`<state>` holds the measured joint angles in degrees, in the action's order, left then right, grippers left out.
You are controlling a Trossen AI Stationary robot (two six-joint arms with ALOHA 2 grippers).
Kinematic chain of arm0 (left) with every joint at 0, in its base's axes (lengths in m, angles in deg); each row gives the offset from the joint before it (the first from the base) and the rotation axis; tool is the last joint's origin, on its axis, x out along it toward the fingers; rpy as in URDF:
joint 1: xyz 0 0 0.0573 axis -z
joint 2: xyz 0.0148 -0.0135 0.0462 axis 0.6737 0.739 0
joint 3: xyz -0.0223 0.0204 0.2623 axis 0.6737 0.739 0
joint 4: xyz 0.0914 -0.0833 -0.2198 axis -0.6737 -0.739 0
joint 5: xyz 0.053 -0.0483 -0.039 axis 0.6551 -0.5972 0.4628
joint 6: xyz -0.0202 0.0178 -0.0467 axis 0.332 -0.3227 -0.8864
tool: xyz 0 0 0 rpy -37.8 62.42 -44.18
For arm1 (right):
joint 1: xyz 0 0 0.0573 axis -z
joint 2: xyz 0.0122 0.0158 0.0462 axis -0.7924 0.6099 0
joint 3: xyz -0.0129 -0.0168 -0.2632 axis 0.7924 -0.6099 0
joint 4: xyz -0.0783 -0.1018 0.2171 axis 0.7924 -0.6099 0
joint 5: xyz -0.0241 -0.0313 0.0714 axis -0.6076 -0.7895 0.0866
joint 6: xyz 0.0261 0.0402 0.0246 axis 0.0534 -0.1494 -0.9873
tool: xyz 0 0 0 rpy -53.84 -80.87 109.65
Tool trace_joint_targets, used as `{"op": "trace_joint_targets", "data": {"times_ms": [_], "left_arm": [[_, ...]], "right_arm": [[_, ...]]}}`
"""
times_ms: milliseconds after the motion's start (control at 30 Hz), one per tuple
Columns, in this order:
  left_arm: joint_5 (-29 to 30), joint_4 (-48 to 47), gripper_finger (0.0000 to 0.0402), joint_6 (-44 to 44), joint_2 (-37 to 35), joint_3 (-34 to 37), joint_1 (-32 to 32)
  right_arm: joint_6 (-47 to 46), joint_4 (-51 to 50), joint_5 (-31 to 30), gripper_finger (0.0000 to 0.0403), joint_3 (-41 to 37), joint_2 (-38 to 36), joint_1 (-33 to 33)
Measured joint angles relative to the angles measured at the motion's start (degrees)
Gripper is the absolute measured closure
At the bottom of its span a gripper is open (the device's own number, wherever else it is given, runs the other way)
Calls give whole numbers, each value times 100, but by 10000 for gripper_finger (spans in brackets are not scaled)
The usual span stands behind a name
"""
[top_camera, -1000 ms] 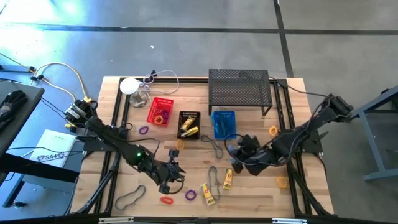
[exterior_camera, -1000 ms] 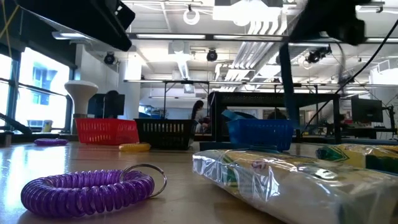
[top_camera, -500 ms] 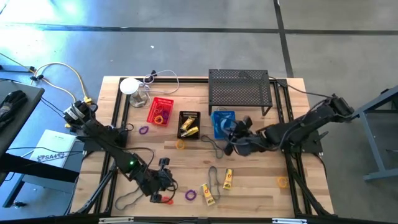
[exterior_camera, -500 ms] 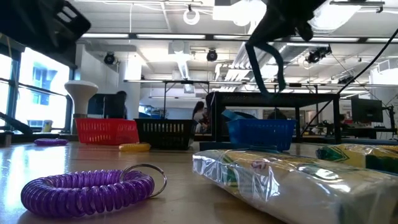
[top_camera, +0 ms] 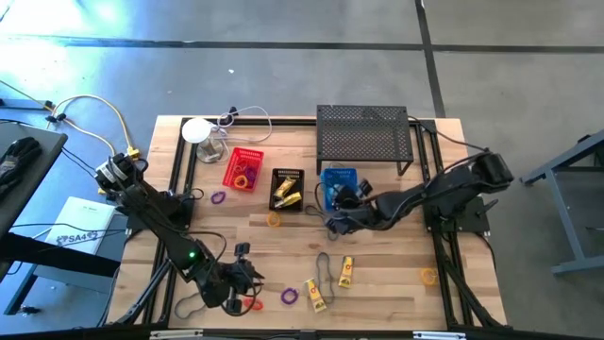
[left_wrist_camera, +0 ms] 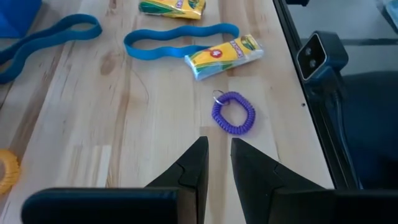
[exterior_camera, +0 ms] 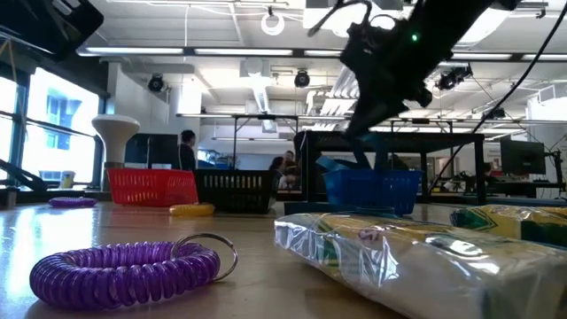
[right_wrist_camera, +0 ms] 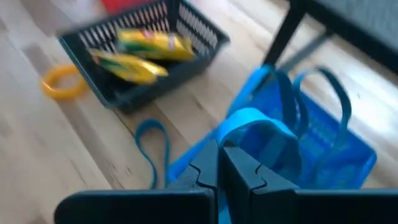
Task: Pick & Place Office Desk Supplies
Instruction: Put the blue rubber band into the blue bin
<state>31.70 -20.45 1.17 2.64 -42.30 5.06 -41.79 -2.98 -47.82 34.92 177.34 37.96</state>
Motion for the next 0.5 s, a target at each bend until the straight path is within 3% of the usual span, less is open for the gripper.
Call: {"op": "trace_joint_targets", "data": {"times_ms": [200, 400, 500], "left_arm": [[6, 0, 337, -106, 0, 0, -2], [147, -2, 337, -187, 0, 0, -3], [149, -2, 337, -120, 0, 0, -9]], "right_arm": [[-512, -601, 148, 400, 0, 125, 214], [-515, -586, 203, 400, 0, 213, 724], [-624, -567, 660, 400, -1, 226, 940]]}}
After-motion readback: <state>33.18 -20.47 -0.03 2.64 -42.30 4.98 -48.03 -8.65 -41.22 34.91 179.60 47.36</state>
